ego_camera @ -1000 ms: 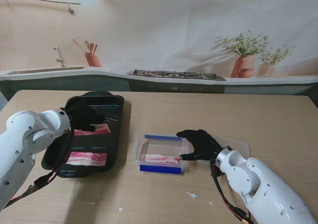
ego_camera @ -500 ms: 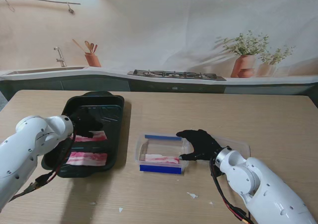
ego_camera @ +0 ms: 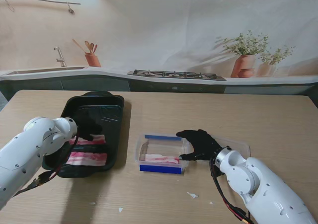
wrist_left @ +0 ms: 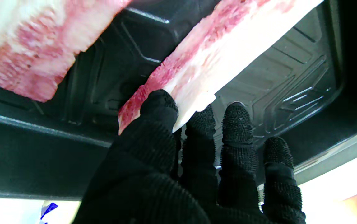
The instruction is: Separate the bacon slices onto the tray
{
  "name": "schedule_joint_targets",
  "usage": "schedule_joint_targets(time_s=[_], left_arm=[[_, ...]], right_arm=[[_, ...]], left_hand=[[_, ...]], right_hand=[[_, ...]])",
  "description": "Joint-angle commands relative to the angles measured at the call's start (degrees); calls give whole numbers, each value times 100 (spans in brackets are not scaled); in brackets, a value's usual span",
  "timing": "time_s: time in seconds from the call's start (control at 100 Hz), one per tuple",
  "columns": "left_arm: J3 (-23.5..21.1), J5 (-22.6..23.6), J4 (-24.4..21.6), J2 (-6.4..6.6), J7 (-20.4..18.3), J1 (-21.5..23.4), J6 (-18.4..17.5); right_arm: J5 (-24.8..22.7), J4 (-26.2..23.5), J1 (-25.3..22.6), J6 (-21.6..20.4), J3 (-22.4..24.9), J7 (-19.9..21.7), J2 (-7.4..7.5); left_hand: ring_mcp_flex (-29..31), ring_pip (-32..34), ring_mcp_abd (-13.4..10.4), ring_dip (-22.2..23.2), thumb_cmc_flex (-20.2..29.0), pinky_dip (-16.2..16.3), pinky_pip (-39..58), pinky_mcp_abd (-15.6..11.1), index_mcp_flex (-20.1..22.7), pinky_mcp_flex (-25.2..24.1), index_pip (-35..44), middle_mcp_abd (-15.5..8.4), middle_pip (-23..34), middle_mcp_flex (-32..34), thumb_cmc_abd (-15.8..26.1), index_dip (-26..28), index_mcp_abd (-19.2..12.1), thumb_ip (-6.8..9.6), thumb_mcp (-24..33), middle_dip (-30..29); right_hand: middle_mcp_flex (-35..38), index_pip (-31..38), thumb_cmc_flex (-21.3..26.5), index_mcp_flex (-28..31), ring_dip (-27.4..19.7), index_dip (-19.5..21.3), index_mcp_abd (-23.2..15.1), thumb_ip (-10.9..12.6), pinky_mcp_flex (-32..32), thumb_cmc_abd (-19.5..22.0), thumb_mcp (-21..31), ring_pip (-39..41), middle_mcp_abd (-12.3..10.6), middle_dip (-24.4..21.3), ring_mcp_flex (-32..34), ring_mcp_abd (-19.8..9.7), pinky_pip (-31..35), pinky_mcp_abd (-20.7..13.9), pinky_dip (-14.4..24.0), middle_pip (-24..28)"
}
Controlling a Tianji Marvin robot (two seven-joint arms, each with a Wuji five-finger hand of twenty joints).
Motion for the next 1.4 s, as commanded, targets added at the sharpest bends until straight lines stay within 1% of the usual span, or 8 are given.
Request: schedule_joint_targets(time_s=[0.0, 0.26, 0.35, 0.49, 0.52, 0.63, 1.03, 1.39], left_arm=[[38, 25, 66, 6, -90, -43, 23], [219, -71, 99, -3, -188, -105, 210], [320, -23, 137, -1, -146, -156, 292], [356, 191, 87, 19, -165, -165, 302], [343, 232, 69, 22, -165, -155, 298], [265, 267, 6, 16, -182, -105, 315], [-332, 312, -362, -70, 202, 249, 374], [-667, -317, -1444, -292, 597, 647, 423]], right_arm=[[-15, -15, -27, 19, -26, 95, -31], [-12, -15, -28, 22, -30, 102, -30], [-13, -14, -31, 15, -22, 94, -31], [-15, -12, -35, 11, -16, 85, -32], [-11, -14, -37, 16, -15, 85, -33], [-13, -19, -41, 18, -15, 88, -32], [-9, 0, -20, 11, -33, 82, -33], [18, 39, 12, -21, -63, 81, -35]], left_hand=[[-114, -36, -58, 38, 497, -10, -32, 20, -41, -114, 450, -343, 60, 57, 379, 133, -593, -28, 183, 89], [-91, -101, -88, -47, 504, -31, -56, 42, -50, -133, 355, -334, -40, 66, 387, 26, -512, 9, 125, 26], [-178, -488, -151, -445, 325, -73, -114, 96, -22, -171, -95, -276, -557, -10, 178, -781, -269, 88, 385, -263], [-796, -1518, -9, -1469, -1282, -142, -217, 162, -150, -253, -1951, -40, -530, -1520, -11, -2258, 458, 4, 2135, -3101], [-954, -1745, 26, -1652, -1811, -153, -235, 156, -239, -266, -2330, 14, -624, -1763, 66, -2313, 595, 248, 2535, -3455], [-1298, -2227, 147, -2078, -2405, -206, -333, 147, -493, -336, -3057, 201, -928, -2241, 38, -2550, 835, 284, 2690, -4008], [-2355, -2739, 429, -2516, -3084, -211, -320, -84, -1292, -409, -3869, 776, -1498, -3635, 229, -2964, 1233, 271, 2399, -4547], [-2053, -2171, 462, -2298, -3423, 78, 217, -6, -950, 98, -3362, 562, -825, -3013, 280, -2742, 1043, 307, 2092, -4236]], right_hand=[[-111, 71, -3, -19, 39, 4, -28, 278, -29, 39, 41, 15, -55, 13, -141, -192, -10, 6, 108, 125], [-111, 72, 0, -18, 40, 3, -31, 279, -29, 37, 43, 16, -56, 13, -144, -188, -9, 7, 109, 126], [-111, 74, -4, -17, 42, 3, -30, 279, -30, 41, 41, 20, -56, 13, -141, -192, -9, 0, 109, 125], [-113, 74, -3, -16, 43, 2, -28, 280, -30, 44, 44, 21, -63, 13, -144, -193, -8, 2, 110, 125], [-111, 74, -3, -18, 42, 2, -22, 279, -30, 42, 42, 19, -56, 14, -145, -191, -8, 3, 110, 126], [-112, 75, -7, -15, 40, 2, -23, 278, -30, 40, 38, 17, -51, 13, -145, -190, -7, 4, 111, 125], [-111, 73, -14, -19, 37, 0, -26, 278, -33, 33, 36, 10, -52, 14, -146, -193, -9, 0, 111, 126], [-111, 73, -10, -20, 38, -1, -31, 279, -18, 22, 48, 13, -71, 14, -140, -196, -4, 2, 112, 126]])
